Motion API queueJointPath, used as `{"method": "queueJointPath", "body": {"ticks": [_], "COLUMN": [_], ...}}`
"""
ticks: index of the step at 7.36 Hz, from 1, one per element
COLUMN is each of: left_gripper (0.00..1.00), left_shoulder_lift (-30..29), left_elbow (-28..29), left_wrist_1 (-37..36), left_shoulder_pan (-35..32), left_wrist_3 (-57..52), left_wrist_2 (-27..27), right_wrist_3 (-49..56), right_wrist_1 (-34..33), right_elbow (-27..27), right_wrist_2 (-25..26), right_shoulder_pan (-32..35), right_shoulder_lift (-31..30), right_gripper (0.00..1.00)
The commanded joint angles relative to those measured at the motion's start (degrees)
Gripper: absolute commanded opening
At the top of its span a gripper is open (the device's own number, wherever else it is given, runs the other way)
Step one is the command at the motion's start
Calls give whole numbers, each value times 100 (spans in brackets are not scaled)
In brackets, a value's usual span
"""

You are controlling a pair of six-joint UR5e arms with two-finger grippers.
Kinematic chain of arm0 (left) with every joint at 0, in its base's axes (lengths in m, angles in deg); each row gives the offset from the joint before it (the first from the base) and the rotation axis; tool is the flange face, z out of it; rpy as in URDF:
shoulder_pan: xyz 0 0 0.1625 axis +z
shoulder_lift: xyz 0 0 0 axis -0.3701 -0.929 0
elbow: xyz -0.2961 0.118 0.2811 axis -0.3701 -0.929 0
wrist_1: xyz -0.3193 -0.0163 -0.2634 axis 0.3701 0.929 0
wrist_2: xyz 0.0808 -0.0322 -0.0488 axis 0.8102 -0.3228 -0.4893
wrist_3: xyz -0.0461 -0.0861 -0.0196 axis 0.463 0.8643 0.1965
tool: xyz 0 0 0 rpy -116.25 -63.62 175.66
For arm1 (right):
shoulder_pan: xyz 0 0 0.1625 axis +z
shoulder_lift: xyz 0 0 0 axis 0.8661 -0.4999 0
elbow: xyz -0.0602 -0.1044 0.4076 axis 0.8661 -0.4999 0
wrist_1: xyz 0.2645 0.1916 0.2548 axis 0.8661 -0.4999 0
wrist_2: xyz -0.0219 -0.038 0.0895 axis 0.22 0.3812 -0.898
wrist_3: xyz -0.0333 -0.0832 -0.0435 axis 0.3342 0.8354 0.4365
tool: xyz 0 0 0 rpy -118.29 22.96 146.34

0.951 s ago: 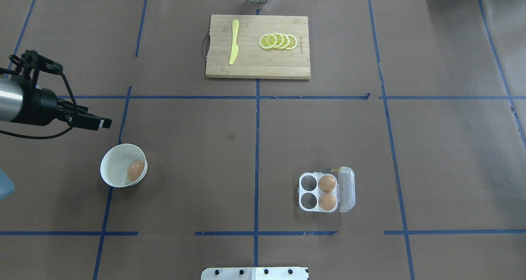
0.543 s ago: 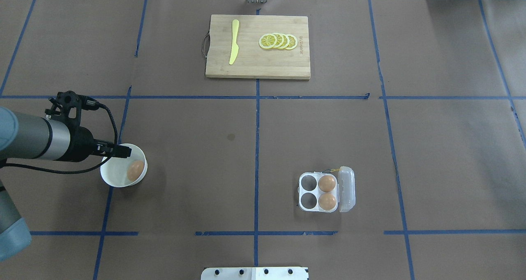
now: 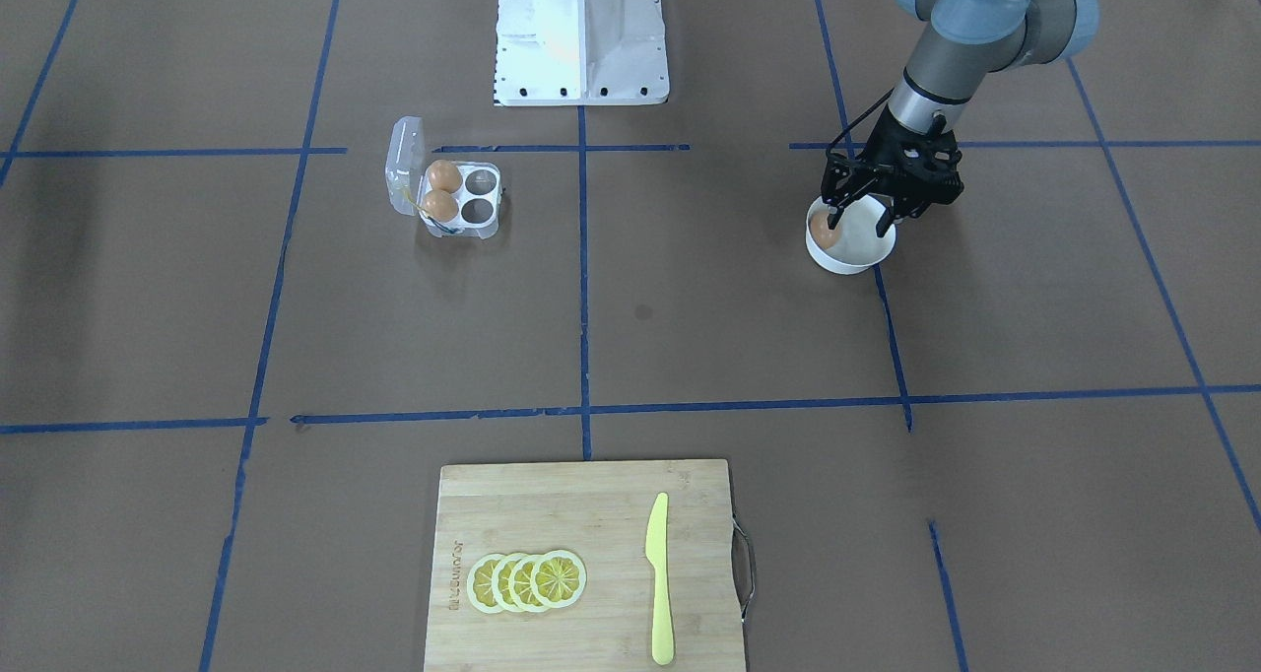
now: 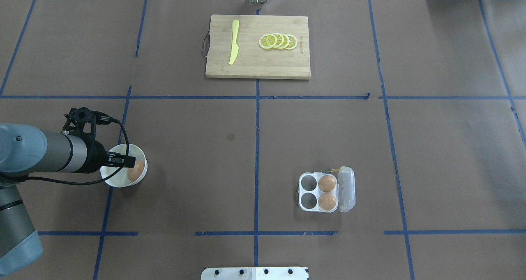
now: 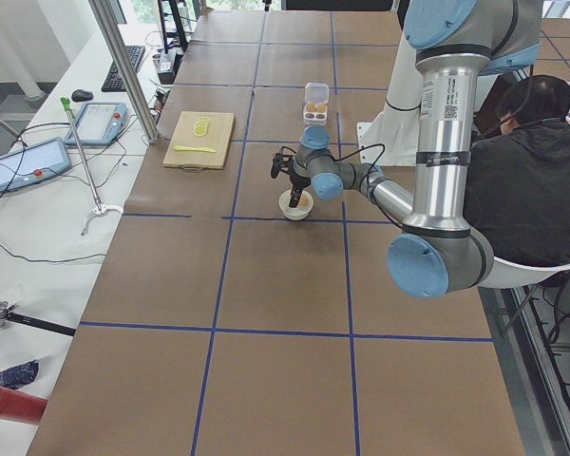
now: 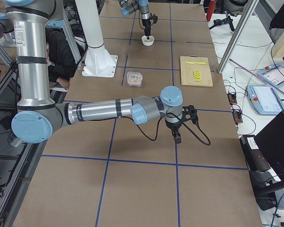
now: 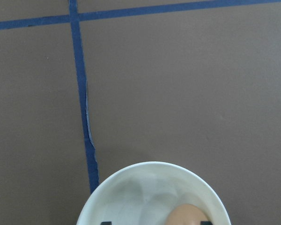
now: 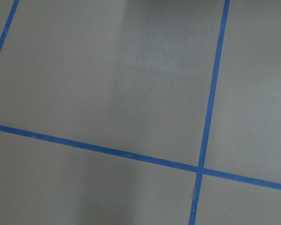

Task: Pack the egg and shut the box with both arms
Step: 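Move the left gripper down over the brown egg in the white bowl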

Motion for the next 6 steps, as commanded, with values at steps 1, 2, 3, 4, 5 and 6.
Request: {"method": "queueJointPath", "body": {"ticks": [1, 2, 3, 4, 5, 6], "left_gripper": [71, 71, 71, 71, 71, 71], "left_shoulder_lift": [-84, -84, -93, -93, -93, -119], "left_elbow": [45, 62, 97, 115, 168, 264], "left_wrist_1": [1, 1, 1, 1, 10, 27], "left_shoulder_pan": [112, 208, 235, 253, 271, 297], "left_wrist_3": [87, 218, 220, 220, 220, 211], "left_wrist_2": [9, 9, 18, 18, 18, 18], "right_wrist_3": [-7, -7, -7, -7, -7, -7], "right_wrist_1": [-1, -1, -1, -1, -1, -1], "right_elbow": [1, 1, -8, -8, -8, 0], "right_wrist_2": [-1, -1, -1, -1, -1, -1], "right_shoulder_pan": [0, 0, 0, 0, 0, 0], "right_shoulder_lift": [-5, -5, -5, -5, -14, -31], "right_gripper": [100, 100, 100, 100, 100, 100]}}
